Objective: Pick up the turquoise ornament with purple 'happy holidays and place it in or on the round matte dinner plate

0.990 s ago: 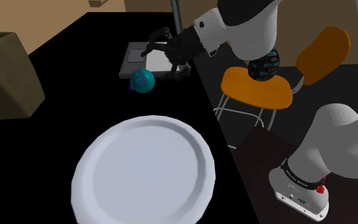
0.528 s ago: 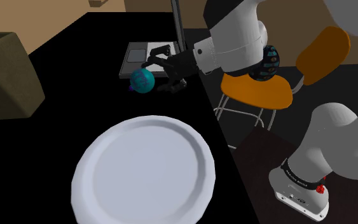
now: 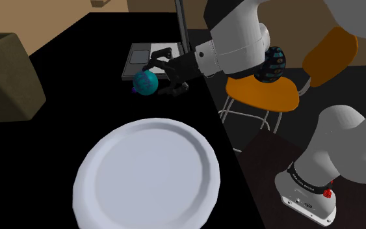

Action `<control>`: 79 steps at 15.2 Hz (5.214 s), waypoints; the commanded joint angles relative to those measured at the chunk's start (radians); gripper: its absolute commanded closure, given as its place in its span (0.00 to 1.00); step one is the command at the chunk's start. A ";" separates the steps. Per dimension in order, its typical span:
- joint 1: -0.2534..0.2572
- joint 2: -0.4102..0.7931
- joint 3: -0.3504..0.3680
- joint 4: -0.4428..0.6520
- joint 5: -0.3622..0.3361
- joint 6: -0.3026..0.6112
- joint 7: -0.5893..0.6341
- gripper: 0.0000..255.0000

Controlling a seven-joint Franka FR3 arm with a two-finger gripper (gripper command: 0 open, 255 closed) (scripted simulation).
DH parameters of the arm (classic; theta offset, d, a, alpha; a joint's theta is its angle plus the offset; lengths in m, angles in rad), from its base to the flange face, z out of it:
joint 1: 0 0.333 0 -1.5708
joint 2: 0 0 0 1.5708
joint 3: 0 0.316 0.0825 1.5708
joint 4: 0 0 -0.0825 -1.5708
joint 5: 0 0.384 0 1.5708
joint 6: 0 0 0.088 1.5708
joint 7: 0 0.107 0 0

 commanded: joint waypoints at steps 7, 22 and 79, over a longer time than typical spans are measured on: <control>0.000 0.000 0.000 0.000 0.001 0.000 -0.001 1.00; -0.023 -0.073 0.012 0.013 -0.401 -0.017 0.417 1.00; -0.076 -0.360 0.748 -0.263 -0.601 0.290 1.255 0.00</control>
